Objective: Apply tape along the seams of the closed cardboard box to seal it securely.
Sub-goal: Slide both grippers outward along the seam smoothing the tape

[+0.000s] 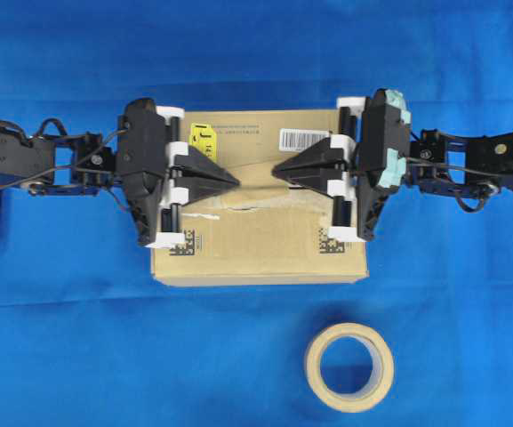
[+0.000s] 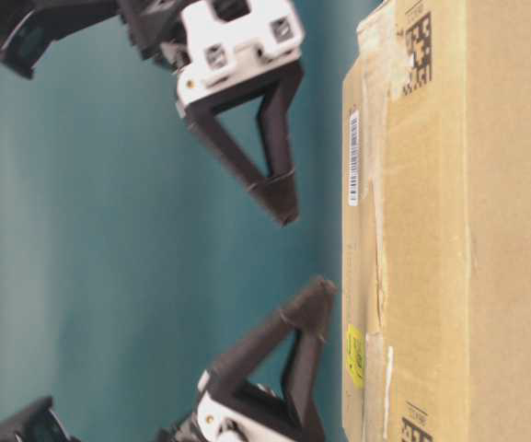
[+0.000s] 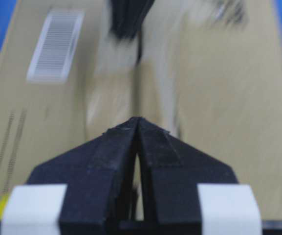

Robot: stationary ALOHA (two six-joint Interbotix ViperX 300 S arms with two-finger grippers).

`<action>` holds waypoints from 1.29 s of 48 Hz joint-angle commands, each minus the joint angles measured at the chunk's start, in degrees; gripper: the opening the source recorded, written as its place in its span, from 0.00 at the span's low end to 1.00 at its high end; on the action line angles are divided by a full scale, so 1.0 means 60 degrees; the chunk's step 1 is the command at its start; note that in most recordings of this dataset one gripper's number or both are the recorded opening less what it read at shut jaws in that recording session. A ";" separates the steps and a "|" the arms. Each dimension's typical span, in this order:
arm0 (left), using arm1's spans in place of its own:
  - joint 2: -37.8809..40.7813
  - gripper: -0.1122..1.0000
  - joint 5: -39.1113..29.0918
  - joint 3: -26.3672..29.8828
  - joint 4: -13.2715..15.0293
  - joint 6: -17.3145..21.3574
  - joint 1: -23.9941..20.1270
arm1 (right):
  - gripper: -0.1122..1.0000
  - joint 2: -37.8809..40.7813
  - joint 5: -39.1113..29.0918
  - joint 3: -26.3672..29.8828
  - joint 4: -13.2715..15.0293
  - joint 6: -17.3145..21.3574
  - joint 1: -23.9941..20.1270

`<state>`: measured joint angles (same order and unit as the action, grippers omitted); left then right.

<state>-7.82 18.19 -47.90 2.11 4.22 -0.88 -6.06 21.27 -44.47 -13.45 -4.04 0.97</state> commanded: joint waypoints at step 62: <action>0.0630 0.10 0.0000 -0.1216 0.0073 -0.0161 0.0190 | 0.12 0.1523 0.0103 -0.0483 -0.1992 0.0117 -0.0791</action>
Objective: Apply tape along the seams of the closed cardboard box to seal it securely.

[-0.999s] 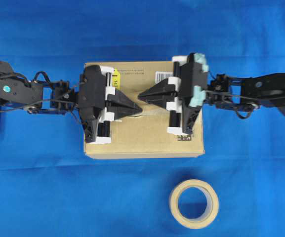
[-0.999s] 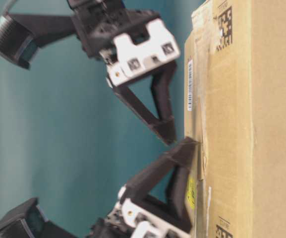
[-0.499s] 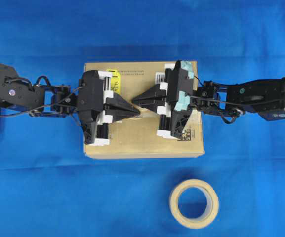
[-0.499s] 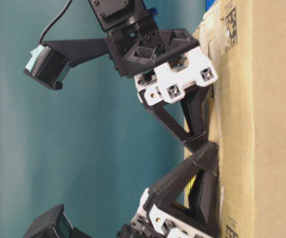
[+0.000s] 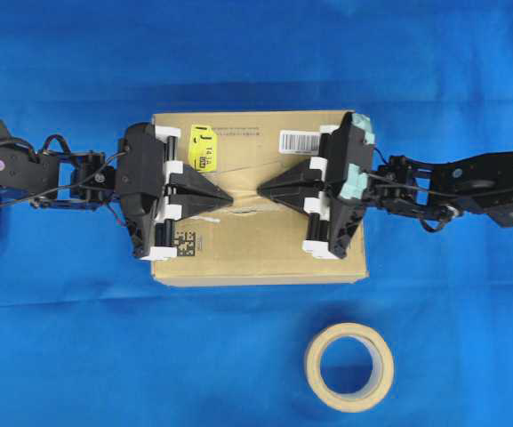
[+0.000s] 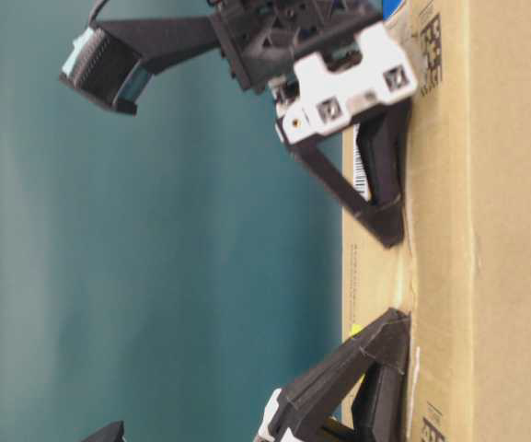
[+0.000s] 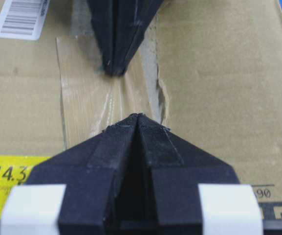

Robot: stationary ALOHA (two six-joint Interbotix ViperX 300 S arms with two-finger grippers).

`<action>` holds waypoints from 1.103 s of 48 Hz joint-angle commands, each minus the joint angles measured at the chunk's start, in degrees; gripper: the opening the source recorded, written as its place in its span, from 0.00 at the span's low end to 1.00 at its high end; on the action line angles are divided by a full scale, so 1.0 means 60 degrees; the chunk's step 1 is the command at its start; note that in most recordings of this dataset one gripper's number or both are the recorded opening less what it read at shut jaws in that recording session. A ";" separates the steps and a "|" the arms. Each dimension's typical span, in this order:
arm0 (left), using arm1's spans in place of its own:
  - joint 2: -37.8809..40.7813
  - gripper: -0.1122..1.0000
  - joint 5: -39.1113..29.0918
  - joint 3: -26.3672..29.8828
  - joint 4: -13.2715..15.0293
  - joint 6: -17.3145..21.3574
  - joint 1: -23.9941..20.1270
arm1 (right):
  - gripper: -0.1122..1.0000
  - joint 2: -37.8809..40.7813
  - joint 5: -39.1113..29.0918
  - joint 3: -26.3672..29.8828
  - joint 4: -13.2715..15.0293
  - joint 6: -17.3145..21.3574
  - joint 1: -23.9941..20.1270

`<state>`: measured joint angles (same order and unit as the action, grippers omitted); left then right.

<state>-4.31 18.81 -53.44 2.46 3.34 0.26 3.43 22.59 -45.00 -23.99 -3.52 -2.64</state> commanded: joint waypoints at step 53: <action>-0.5654 0.10 -0.2534 -0.0659 -0.0029 0.0044 -0.0044 | 0.12 -0.6182 -0.1816 -0.1494 -0.0278 -0.2256 -0.0308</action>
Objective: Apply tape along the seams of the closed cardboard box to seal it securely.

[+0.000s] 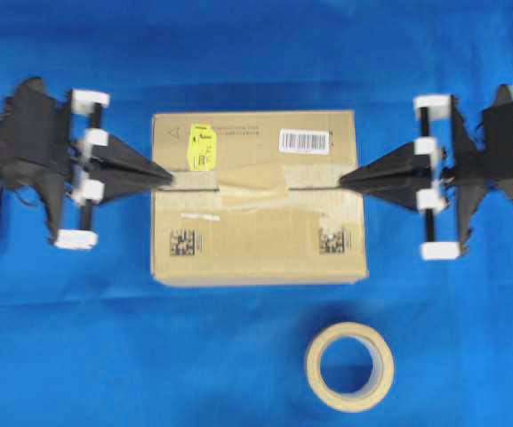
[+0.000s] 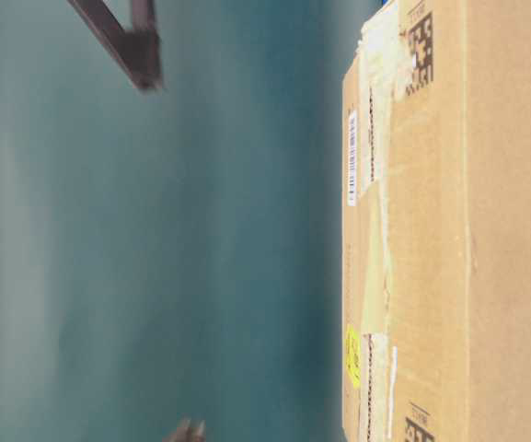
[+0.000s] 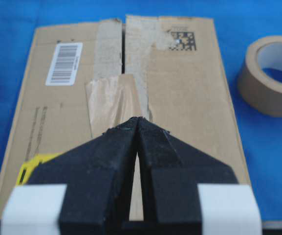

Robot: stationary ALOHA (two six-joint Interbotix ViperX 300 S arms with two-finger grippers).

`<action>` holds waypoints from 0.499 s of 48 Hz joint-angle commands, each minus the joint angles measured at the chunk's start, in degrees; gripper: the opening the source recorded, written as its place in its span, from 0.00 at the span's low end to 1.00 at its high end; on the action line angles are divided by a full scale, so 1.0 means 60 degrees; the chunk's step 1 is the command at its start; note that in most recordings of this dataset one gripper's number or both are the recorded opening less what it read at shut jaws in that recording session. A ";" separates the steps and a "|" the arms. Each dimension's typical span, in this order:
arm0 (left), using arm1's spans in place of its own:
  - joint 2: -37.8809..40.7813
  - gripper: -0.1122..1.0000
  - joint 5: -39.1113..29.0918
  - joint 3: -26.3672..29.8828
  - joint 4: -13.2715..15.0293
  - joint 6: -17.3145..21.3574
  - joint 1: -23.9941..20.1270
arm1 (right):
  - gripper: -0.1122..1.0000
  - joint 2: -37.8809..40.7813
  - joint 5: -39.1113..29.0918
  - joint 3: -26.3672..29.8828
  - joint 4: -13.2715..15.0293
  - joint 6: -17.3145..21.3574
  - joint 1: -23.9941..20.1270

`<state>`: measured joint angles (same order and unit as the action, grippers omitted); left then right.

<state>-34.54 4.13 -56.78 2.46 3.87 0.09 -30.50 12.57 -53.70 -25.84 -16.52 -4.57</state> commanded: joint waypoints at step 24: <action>-0.4277 0.10 -0.1216 -0.2432 -0.0029 -0.0088 -0.0015 | 0.12 -0.3193 -0.1582 -0.2036 0.0059 -0.0132 0.0015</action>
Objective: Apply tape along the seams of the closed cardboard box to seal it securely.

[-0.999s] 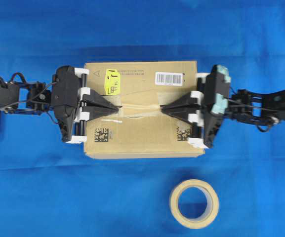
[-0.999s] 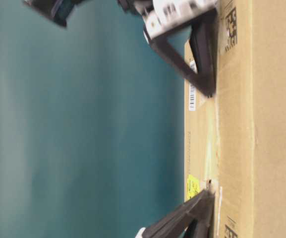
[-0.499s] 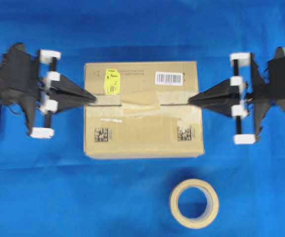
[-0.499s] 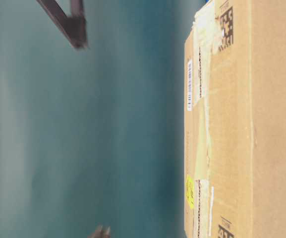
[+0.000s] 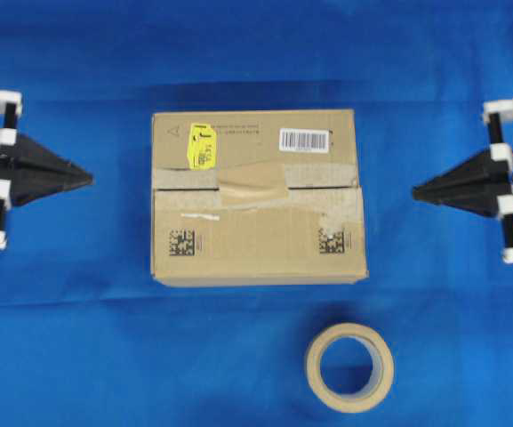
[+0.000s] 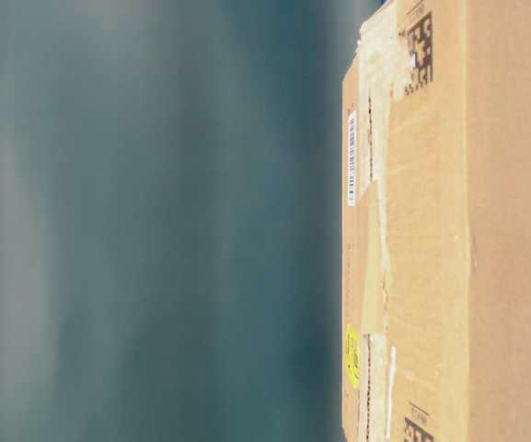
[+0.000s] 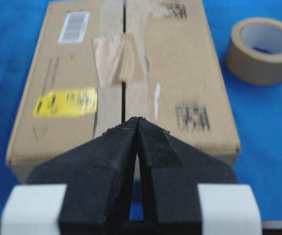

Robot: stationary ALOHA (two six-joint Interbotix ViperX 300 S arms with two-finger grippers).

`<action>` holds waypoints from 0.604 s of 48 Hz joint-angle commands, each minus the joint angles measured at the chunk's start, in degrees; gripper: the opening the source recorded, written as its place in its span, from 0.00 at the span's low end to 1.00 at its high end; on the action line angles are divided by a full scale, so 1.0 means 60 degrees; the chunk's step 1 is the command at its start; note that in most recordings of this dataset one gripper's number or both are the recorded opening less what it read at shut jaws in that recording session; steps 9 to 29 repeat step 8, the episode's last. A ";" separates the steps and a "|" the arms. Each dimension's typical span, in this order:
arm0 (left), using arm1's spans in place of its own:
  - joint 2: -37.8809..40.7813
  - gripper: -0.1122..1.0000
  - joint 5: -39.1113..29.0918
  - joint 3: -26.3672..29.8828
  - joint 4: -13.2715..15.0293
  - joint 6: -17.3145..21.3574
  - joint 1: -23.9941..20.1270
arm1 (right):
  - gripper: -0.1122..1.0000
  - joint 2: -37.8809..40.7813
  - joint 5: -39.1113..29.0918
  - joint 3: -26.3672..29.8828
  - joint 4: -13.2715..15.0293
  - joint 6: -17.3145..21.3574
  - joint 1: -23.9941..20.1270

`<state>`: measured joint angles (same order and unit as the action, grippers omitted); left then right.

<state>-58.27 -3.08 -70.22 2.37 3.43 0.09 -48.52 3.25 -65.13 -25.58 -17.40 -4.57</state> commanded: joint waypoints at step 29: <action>-0.1011 0.10 -0.0396 -0.0703 -0.0015 -0.0029 -0.0015 | 0.12 -0.0498 -0.0015 -0.0996 -0.0015 0.0103 0.0029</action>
